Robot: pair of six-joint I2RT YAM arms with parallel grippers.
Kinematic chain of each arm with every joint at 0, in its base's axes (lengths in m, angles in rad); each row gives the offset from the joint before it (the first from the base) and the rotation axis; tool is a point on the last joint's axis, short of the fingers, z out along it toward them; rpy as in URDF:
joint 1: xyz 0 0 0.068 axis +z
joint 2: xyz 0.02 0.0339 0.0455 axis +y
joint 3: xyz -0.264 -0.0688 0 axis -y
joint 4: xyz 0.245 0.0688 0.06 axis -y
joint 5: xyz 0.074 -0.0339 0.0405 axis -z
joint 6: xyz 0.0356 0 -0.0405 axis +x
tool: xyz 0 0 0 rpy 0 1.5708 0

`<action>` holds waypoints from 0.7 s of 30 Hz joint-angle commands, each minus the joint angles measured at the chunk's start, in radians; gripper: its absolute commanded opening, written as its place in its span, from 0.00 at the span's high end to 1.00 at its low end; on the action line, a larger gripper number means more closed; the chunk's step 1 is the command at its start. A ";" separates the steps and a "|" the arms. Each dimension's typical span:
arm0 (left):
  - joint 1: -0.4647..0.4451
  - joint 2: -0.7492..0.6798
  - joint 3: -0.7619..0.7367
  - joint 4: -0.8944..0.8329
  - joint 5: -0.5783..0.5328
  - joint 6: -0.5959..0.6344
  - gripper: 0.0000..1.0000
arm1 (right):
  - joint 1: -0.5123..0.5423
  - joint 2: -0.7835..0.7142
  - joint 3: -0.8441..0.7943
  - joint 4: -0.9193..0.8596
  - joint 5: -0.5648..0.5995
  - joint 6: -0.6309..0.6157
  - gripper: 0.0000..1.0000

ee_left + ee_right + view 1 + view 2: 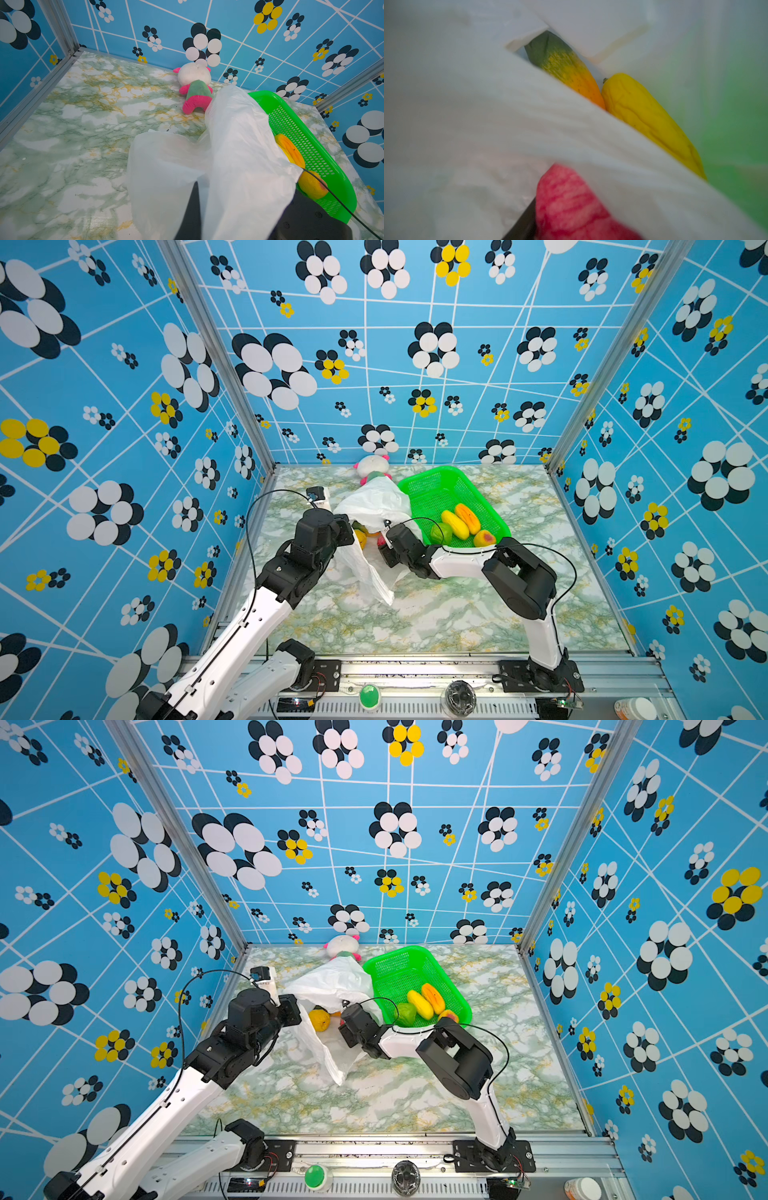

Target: Untie the knot of the plastic bag and take out the fruit

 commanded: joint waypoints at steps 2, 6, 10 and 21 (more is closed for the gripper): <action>0.007 -0.003 0.008 -0.009 -0.012 -0.009 0.96 | 0.000 -0.161 -0.107 0.085 -0.071 0.011 0.60; 0.006 0.001 0.008 -0.009 -0.010 -0.009 0.96 | 0.021 -0.308 -0.224 0.159 -0.098 0.002 0.64; 0.007 0.001 0.008 -0.009 -0.012 -0.009 0.96 | 0.049 -0.444 -0.318 0.213 -0.150 -0.037 0.66; 0.007 0.001 0.008 -0.010 -0.013 -0.009 0.96 | 0.067 -0.811 -0.628 0.466 -0.188 -0.044 0.70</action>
